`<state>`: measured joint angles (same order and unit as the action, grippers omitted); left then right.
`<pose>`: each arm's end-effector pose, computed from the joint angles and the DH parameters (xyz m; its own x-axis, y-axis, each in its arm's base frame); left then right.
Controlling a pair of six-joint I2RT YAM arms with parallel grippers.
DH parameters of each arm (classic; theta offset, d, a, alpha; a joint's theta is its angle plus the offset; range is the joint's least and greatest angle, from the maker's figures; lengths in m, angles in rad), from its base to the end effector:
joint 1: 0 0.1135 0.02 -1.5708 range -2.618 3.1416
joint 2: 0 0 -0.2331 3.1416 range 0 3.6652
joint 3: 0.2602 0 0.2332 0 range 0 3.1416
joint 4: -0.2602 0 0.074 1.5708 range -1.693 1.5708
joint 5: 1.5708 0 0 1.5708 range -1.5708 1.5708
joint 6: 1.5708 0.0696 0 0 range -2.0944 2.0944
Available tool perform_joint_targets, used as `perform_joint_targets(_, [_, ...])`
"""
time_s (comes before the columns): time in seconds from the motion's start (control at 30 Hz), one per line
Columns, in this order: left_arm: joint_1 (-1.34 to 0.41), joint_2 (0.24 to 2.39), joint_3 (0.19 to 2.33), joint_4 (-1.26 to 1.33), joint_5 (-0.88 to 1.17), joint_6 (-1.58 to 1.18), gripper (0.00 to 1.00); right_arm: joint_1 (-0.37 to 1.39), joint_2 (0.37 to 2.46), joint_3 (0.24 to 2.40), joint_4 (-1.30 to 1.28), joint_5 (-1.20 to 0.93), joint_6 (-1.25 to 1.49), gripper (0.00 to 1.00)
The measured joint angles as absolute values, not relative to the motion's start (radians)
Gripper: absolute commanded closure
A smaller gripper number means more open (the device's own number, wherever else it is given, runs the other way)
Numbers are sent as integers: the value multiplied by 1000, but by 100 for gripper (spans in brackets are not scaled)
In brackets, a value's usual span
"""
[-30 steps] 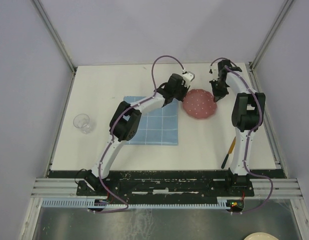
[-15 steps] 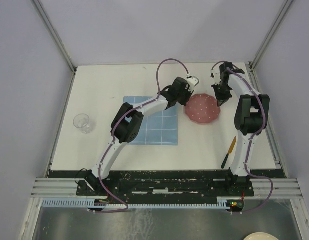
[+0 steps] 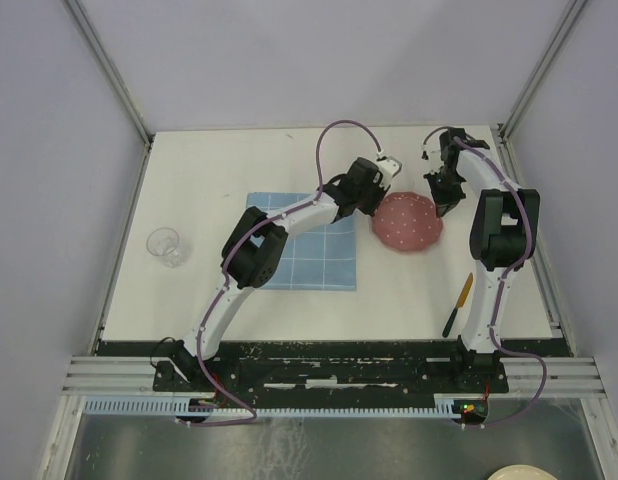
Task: Set the dinner table for one person
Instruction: Pick up the plate at the center of the board.
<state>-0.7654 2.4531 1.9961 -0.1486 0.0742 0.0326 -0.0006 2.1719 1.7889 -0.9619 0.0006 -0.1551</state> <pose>0.3906 -0.3824 0.1344 -0.3863 0.4162 -0.8231 0.7479 0.6637 -0.0154 0.4154 -0.0003 0.1372 -0.9630 -0.1539 -0.2212 -0.1498 0.9881 -0.0352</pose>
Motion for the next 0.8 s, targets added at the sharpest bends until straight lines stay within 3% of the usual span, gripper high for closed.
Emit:
perform_joint_targets(0.63, [-776,2447,1990,-160,55,34,97,-3,2193,1788,-964,-6,-170,98])
perform_joint_targets(0.8, [-776,2447,1998,-173,56,44,72,-4,2194,1789,-965,-10,-171,98])
